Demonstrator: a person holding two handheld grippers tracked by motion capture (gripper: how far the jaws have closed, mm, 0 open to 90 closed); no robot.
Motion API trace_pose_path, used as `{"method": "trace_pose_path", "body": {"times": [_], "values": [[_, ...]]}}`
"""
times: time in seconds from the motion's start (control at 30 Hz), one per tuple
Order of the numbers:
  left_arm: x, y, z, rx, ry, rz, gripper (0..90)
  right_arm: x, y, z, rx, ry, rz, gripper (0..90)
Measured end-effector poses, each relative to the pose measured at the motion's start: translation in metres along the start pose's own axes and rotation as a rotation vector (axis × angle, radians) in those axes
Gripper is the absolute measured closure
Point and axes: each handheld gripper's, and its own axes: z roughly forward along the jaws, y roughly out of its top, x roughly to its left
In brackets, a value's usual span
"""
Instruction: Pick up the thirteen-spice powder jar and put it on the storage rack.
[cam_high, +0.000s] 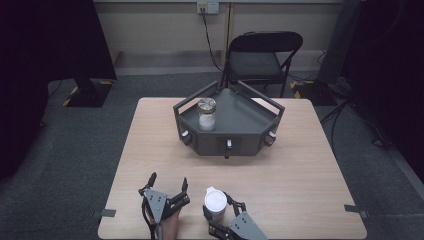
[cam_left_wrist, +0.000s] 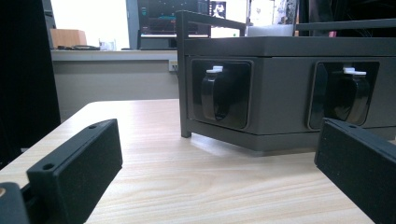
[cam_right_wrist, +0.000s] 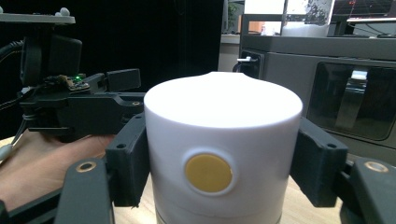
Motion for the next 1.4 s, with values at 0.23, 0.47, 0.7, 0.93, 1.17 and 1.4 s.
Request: {"method": "trace_pose_path", "body": {"times": [0.23, 0.47, 0.7, 0.93, 1.17, 1.4], "values": [[0.000, 0.000, 0.000, 0.000, 0.000, 0.000, 0.2, -0.004, 0.005, -0.002, 0.010, 0.015, -0.006, 29.9], [0.000, 0.000, 0.000, 0.000, 0.001, 0.000, 0.2, -0.008, 0.010, -0.002, 0.021, 0.031, -0.009, 30.0], [0.000, 0.000, 0.000, 0.000, 0.001, 0.000, 0.2, -0.013, 0.014, -0.004, 0.007, 0.043, -0.038, 30.0], [0.000, 0.000, 0.000, 0.000, 0.000, 0.000, 0.2, -0.028, 0.023, -0.006, -0.003, 0.065, -0.005, 30.0], [0.000, 0.000, 0.000, 0.000, -0.001, -0.001, 0.2, -0.040, 0.034, -0.004, 0.007, 0.094, -0.017, 30.0], [0.000, 0.000, 0.000, 0.000, -0.001, 0.000, 0.2, -0.051, 0.049, 0.002, 0.018, 0.104, -0.042, 30.0]]}}
